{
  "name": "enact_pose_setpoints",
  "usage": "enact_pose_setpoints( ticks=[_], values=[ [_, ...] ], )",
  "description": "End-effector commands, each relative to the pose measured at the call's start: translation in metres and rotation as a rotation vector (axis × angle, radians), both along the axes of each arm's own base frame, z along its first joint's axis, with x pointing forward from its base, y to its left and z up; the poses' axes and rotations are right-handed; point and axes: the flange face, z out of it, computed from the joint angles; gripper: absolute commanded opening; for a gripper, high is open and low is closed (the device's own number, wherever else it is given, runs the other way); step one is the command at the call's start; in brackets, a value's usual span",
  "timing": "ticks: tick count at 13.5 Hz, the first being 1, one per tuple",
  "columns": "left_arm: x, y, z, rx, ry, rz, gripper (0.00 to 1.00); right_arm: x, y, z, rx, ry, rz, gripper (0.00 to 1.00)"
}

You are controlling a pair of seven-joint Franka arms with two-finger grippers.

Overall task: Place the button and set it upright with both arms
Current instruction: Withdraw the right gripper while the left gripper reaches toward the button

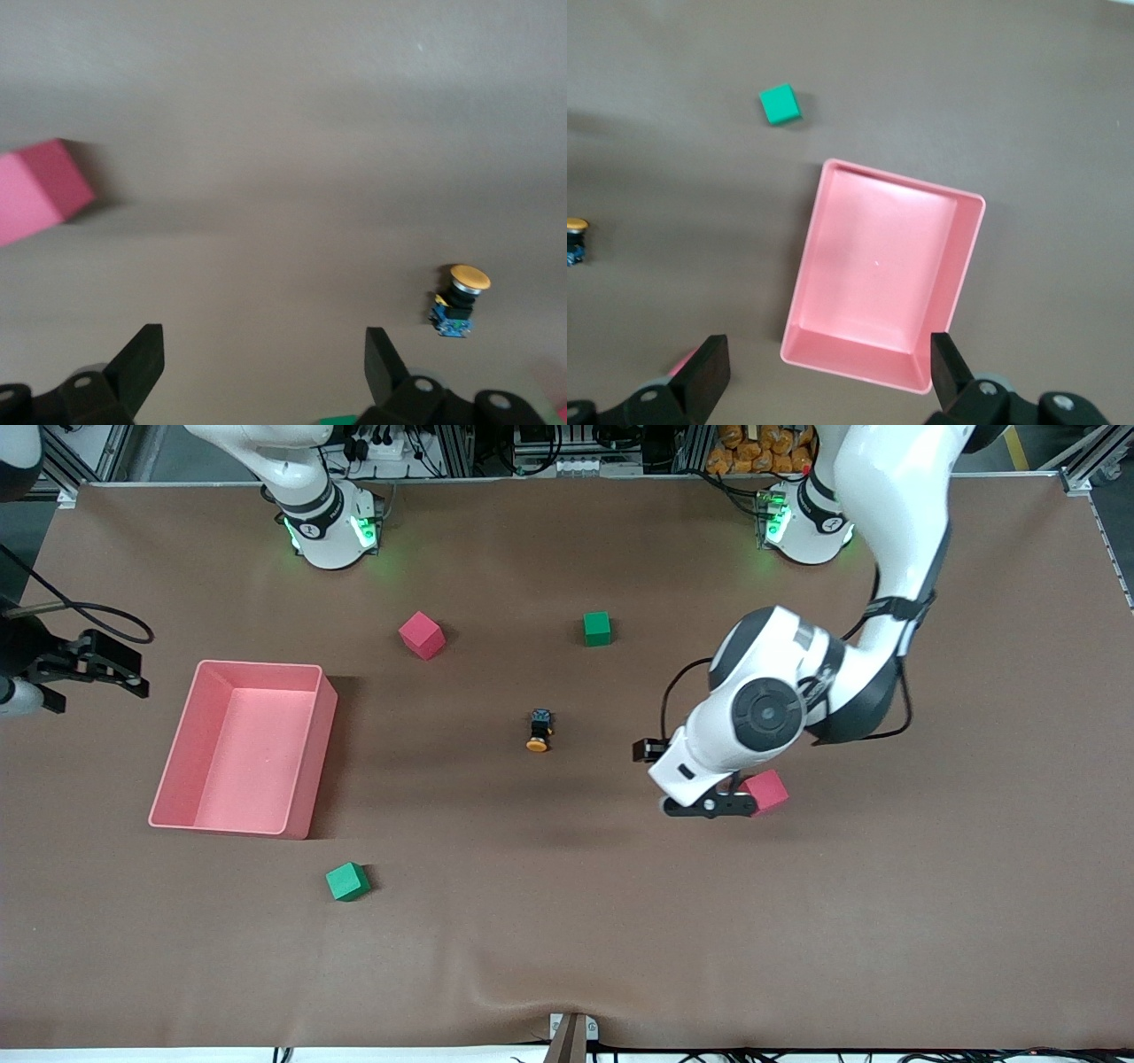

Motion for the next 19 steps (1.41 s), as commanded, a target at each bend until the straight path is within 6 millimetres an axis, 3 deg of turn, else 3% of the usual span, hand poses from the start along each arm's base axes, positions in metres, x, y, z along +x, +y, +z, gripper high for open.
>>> enact_pose_setpoints(
  ticks=[1, 3, 6, 10, 14, 19],
  values=[
    [-0.003, -0.05, -0.019, -0.044, 0.021, -0.001, 1.0, -0.019, -0.018, -0.018, -0.022, 0.067, -0.023, 1.0],
    [-0.021, -0.09, -0.048, -0.051, 0.012, 0.0, 1.0, -0.028, -0.022, -0.032, -0.019, 0.142, -0.032, 1.0],
    [-0.046, -0.128, -0.076, -0.058, 0.016, -0.047, 1.0, -0.033, -0.026, -0.024, -0.022, 0.132, -0.042, 1.0],
    [-0.075, -0.154, -0.116, -0.058, 0.089, -0.077, 1.0, -0.029, -0.034, -0.018, -0.022, 0.102, -0.054, 1.0],
    [-0.101, -0.179, -0.131, -0.051, 0.095, -0.117, 1.0, -0.026, -0.022, -0.009, -0.01, 0.086, -0.03, 1.0],
    [-0.102, -0.185, -0.152, -0.071, 0.073, -0.105, 1.0, -0.024, -0.005, -0.006, -0.012, 0.075, 0.001, 1.0]
  ],
)
